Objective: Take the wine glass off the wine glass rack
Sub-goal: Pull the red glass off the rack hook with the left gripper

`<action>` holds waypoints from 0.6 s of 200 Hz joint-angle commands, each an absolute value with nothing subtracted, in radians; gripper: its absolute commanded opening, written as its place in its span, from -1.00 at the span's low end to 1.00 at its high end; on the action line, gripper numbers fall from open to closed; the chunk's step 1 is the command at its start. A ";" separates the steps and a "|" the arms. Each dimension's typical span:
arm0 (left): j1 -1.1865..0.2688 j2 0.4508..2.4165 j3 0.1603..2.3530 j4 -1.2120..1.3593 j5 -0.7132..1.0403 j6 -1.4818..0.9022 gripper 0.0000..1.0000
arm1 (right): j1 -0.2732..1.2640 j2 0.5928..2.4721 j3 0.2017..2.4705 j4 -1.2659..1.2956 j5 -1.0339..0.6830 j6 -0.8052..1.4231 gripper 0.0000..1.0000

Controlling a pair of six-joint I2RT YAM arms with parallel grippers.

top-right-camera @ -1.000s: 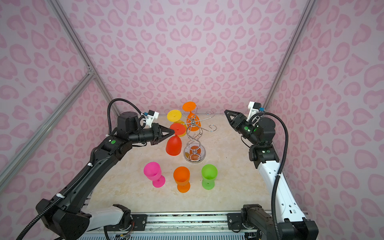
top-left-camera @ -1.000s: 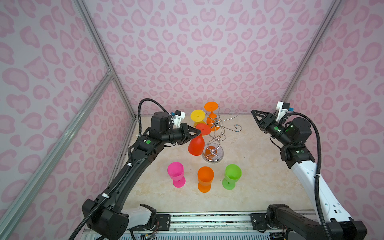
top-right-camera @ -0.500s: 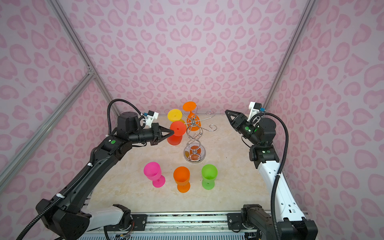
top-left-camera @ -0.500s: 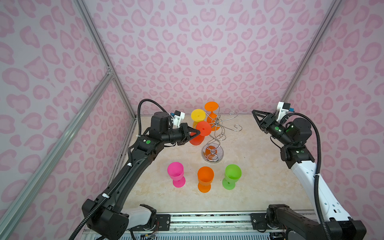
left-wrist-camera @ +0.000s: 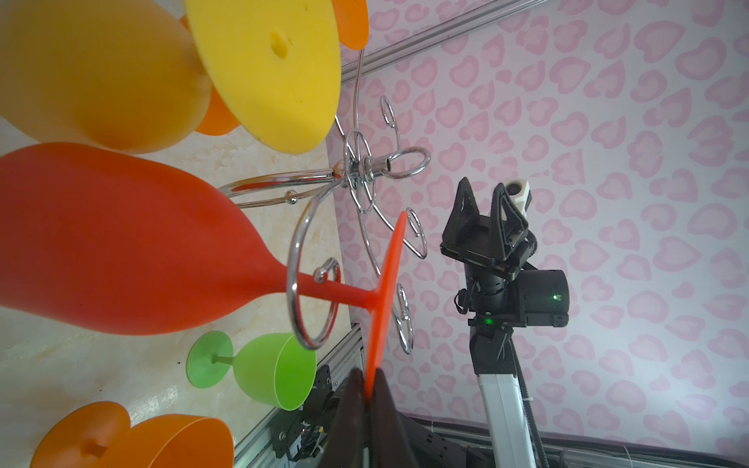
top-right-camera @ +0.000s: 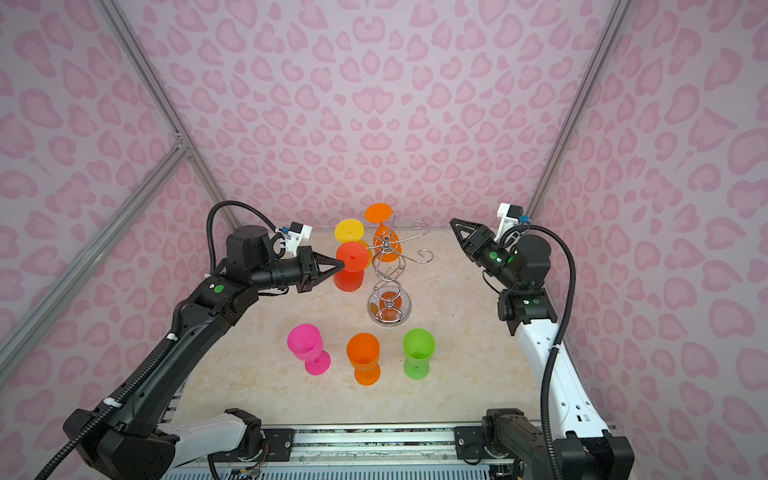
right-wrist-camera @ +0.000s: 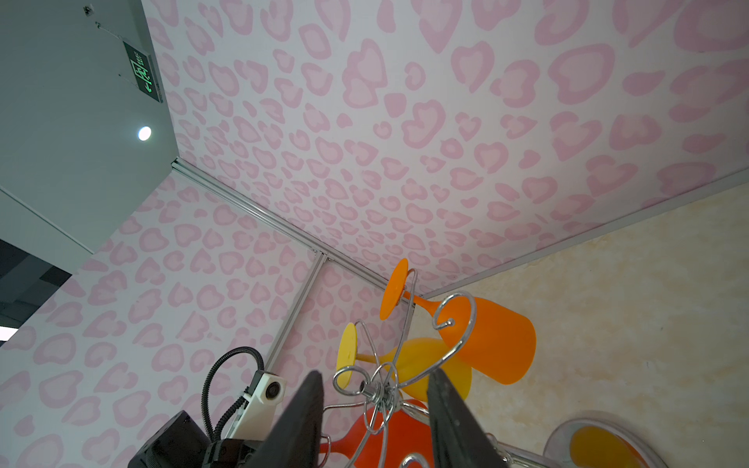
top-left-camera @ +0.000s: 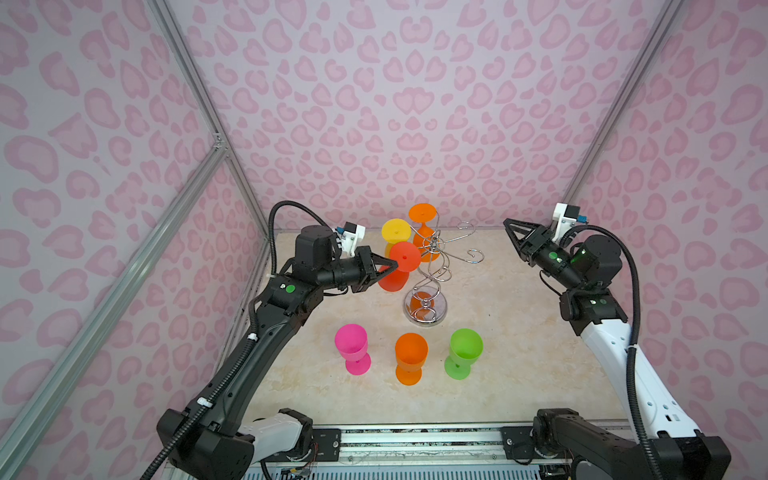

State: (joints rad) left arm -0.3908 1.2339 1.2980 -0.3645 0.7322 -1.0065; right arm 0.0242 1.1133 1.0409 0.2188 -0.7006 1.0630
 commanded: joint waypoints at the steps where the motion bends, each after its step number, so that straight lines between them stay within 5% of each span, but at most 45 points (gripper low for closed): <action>1: -0.384 1.221 1.295 -0.319 0.748 -1.022 -0.96 | 0.024 1.118 1.037 0.266 -0.712 1.068 -0.14; 120: -0.345 1.195 1.284 -0.322 0.756 -1.023 -0.96 | 0.017 1.109 1.016 0.274 -0.715 1.074 -0.14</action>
